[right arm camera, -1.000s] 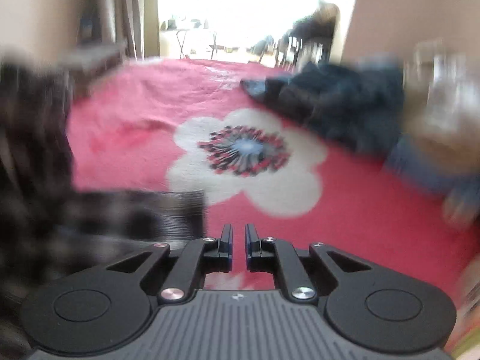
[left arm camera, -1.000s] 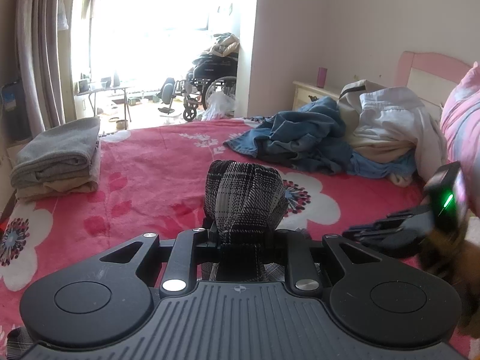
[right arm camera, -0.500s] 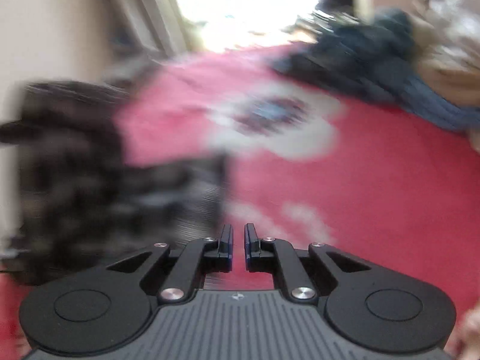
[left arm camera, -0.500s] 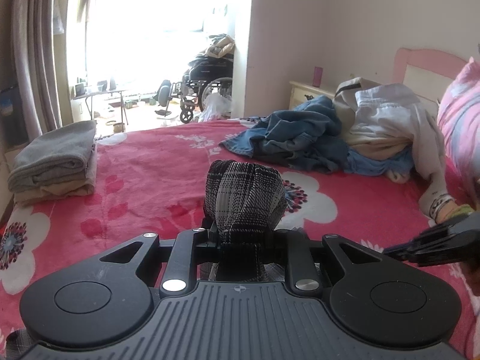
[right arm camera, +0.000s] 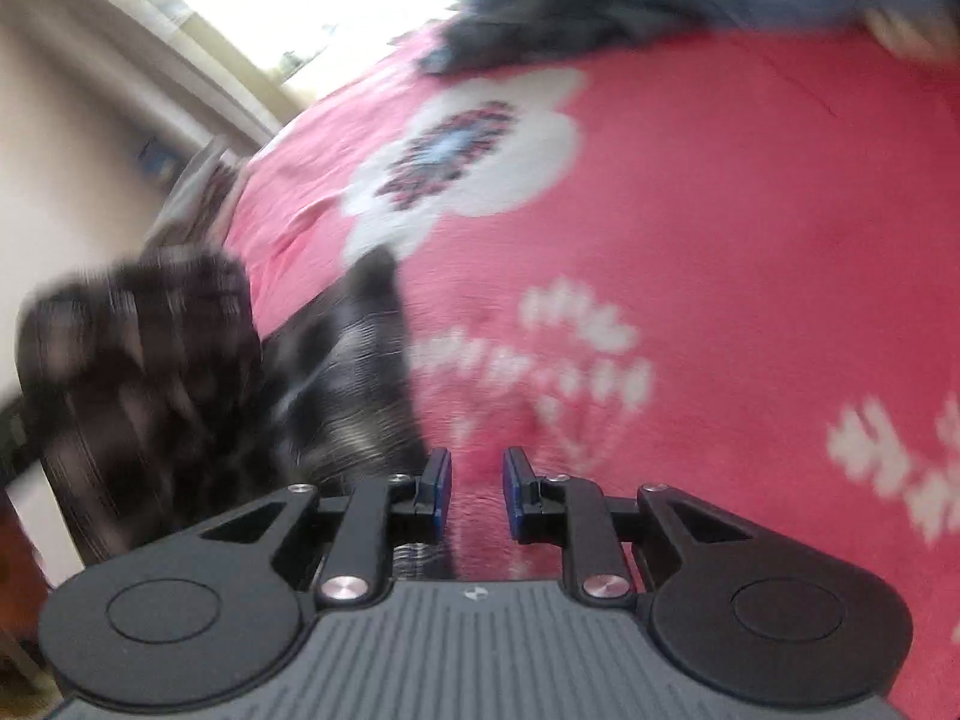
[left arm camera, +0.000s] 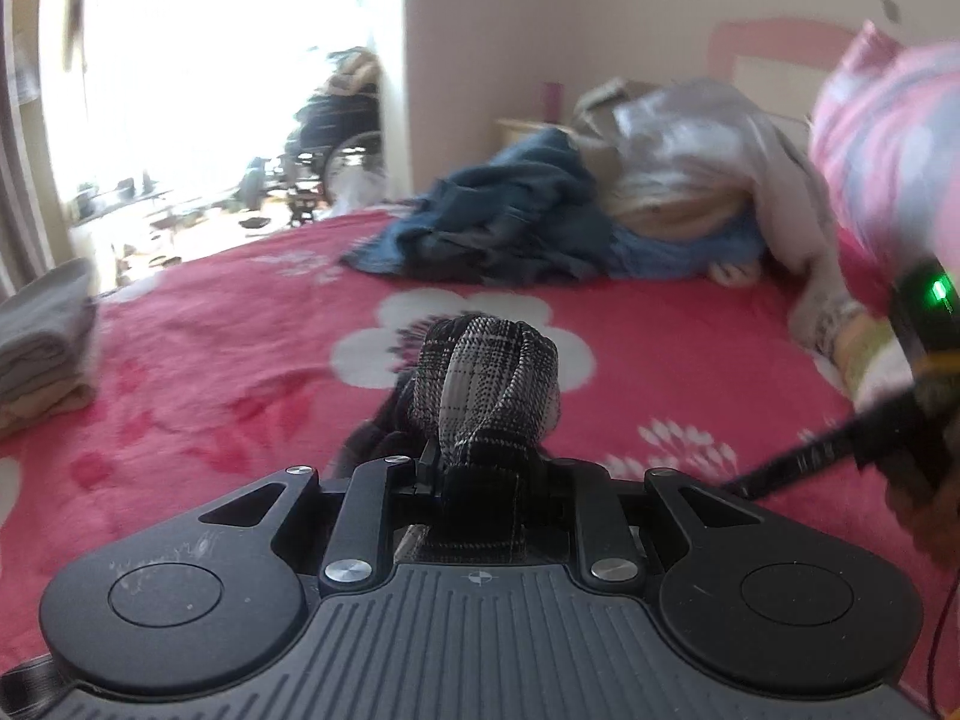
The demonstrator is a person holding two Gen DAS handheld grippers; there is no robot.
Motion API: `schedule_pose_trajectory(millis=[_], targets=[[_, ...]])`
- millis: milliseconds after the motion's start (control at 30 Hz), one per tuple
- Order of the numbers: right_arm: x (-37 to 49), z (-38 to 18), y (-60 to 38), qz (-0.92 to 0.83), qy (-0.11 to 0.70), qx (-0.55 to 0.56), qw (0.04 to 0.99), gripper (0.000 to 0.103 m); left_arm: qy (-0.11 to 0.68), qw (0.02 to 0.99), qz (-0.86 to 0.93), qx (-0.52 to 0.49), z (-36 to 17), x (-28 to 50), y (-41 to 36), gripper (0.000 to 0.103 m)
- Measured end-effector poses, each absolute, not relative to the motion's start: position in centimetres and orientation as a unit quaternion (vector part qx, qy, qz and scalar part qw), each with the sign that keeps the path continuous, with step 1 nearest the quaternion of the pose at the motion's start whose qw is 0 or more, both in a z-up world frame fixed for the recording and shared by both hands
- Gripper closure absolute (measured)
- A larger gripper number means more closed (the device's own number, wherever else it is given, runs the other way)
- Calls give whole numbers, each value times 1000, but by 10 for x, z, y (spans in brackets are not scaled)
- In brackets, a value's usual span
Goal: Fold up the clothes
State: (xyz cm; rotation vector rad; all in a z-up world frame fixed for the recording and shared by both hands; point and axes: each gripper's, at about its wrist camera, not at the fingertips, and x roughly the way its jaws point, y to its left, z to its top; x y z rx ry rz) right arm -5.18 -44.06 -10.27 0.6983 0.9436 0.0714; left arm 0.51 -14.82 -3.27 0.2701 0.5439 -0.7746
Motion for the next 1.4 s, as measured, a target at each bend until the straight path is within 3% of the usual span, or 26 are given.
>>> schedule_pose_trajectory(millis=[200, 367, 633, 767, 833, 967, 1133, 1400], targets=[[-57, -115, -457, 25, 435, 421, 795, 82, 266, 869, -378, 176, -64, -9, -177, 84], [-56, -117, -455, 27, 438, 429, 790, 81, 214, 844, -402, 285, -95, -45, -192, 84], [-59, -115, -456, 31, 438, 432, 788, 81, 125, 868, -387, 285, -63, -60, -197, 86], [-60, -116, -458, 25, 438, 436, 786, 81, 107, 825, -425, 357, -88, -83, -212, 86], [-60, -118, -459, 24, 439, 436, 785, 81, 131, 799, -434, 395, -113, -90, -215, 83], [-60, -118, -458, 23, 439, 433, 787, 81, 93, 783, -418, 451, -127, -110, -214, 76], [-57, -114, -453, 24, 433, 414, 800, 77, 165, 799, -417, 400, -101, -101, -207, 53], [-55, -100, -451, 24, 385, 395, 834, 77, 285, 802, -461, 250, -50, -91, -139, 48]])
